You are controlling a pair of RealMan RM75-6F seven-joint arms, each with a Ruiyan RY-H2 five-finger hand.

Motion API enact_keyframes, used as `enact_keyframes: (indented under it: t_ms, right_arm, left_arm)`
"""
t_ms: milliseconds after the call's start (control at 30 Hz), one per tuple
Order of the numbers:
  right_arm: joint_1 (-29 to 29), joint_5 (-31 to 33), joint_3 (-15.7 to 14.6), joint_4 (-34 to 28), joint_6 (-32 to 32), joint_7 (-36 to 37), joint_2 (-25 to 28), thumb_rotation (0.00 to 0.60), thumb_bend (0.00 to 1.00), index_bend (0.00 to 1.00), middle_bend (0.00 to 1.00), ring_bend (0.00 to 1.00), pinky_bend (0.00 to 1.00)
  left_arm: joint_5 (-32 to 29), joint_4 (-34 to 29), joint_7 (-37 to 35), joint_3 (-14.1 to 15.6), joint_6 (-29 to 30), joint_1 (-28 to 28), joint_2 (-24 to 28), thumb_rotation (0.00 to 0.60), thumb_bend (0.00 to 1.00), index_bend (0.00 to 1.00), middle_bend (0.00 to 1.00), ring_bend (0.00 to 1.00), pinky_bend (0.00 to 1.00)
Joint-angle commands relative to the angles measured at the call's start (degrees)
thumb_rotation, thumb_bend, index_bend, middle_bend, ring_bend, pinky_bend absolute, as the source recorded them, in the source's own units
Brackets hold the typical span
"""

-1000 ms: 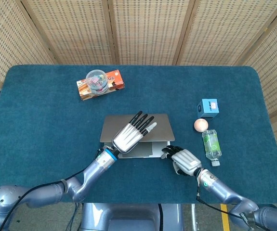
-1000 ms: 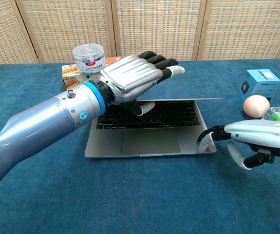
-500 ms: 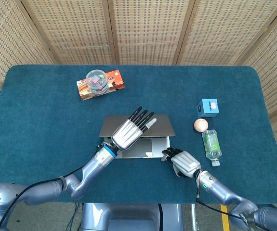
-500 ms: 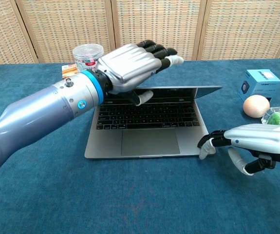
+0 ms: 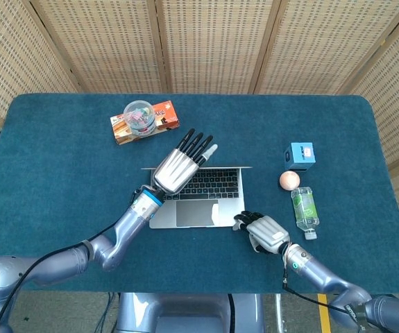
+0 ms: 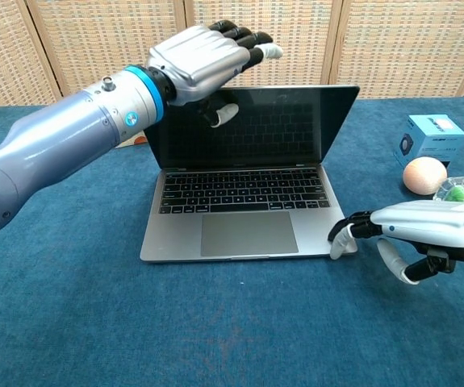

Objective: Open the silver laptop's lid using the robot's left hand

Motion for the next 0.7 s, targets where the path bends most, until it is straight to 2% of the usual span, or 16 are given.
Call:
enact_keyframes:
  t_ms: [33, 367, 700]
  right_arm:
    - [0.2, 0.4, -0.1, 0.2, -0.5, 0.4, -0.1, 0.600, 1.00, 0.23, 0.13, 0.04, 0.16]
    - [0.8, 0.1, -0.6, 0.5, -0.8, 1.1, -0.1, 0.600, 1.00, 0.23, 0.13, 0.04, 0.16]
    - [0.8, -0.1, -1.2, 0.6, -0.1, 1.9, 0.1, 0.600, 1.00, 0.23, 0.13, 0.04, 0.16]
  left_arm:
    - [-0.9, 0.6, 0.3, -0.6, -0.3, -0.6, 0.4, 0.600, 0.48, 0.00, 0.00, 0.00, 0.00]
    - [-5.5, 4.8, 1.3, -4.0, -2.3, -3.8, 0.6, 0.600, 0.48, 0.00, 0.00, 0.00, 0.00]
    - [-7.0, 11.1, -0.9, -4.6, -3.8, -6.9, 0.0, 0.600, 0.48, 0.00, 0.00, 0.00, 0.00]
